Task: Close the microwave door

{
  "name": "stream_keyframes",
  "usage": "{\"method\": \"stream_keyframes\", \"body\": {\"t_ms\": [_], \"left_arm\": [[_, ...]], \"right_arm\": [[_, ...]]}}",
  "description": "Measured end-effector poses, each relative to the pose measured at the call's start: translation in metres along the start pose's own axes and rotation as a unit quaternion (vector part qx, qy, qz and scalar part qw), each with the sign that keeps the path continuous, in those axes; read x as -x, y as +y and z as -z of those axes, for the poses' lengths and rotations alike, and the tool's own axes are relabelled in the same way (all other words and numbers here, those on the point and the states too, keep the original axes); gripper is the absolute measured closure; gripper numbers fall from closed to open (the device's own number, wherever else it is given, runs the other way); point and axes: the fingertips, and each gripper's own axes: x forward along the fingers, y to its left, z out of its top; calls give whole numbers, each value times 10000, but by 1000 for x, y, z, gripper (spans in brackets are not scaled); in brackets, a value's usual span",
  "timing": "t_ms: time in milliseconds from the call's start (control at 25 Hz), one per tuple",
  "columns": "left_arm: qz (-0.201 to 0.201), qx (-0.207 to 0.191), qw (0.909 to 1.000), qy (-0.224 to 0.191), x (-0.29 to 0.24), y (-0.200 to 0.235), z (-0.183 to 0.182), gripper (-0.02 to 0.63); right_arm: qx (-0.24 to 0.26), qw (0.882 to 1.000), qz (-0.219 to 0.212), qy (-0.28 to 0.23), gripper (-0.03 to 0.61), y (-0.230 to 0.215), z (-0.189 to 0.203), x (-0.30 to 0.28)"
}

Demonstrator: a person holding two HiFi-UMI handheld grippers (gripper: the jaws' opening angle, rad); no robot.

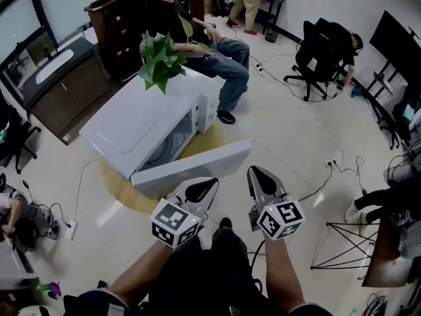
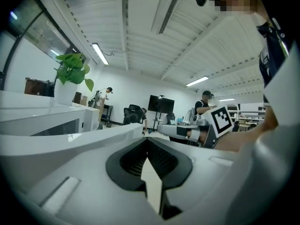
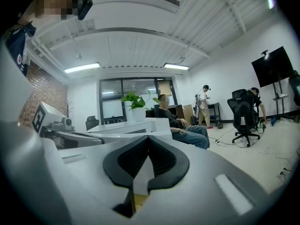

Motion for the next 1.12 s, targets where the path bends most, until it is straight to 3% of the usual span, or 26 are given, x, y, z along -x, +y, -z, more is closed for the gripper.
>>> {"method": "stream_keyframes", "body": {"t_ms": [320,600,840,1120], "left_arm": [[-696,220,9973,-51,-31,14,2,603],[-1633,482,9854,-96,-51,27,3,603],[-2647,686,9617,-207,-46,38,5,603],[-3330,678,9395,-432,-42,53,-18,603]], "right_arm": [[504,9961,-651,330,571,-37,-4,-36],[1308,9716,-1831,734,557,-40,0,-52],[1609,9412,-2849,844,560,-41,1,-74],[1582,9331,-3122,826,568,-45,-8,-100]]}}
